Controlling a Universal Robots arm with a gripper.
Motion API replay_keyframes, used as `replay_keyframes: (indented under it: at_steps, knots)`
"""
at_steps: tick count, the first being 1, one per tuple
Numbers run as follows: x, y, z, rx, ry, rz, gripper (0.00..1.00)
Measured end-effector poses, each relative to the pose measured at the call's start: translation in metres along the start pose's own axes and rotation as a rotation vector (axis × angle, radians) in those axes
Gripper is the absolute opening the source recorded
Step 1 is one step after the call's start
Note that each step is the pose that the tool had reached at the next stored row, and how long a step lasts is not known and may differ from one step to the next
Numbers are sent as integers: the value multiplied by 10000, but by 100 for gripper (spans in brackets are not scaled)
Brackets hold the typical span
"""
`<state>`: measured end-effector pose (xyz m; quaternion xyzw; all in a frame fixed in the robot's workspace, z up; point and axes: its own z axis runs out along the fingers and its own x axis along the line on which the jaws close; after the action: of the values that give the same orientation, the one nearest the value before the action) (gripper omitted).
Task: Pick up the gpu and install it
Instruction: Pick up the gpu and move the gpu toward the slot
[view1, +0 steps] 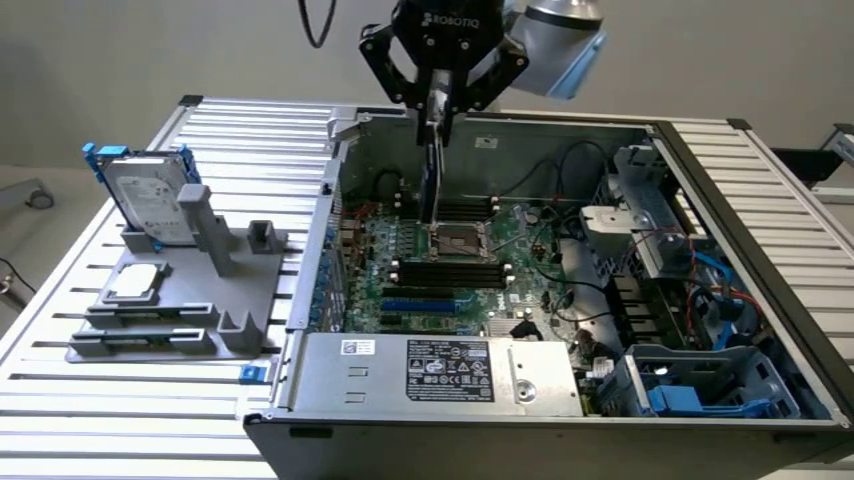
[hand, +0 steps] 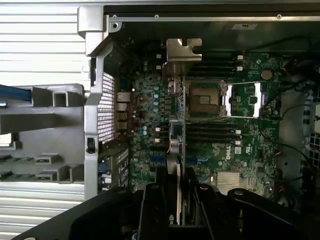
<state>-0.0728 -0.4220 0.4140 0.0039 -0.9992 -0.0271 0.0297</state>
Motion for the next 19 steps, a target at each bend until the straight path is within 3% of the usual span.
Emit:
replay_keyframes:
  at_steps: [5, 19]
  knots:
    - [-212, 3, 79, -1, 0, 0, 27]
    - [-460, 8, 320, 0, 0, 0, 27]
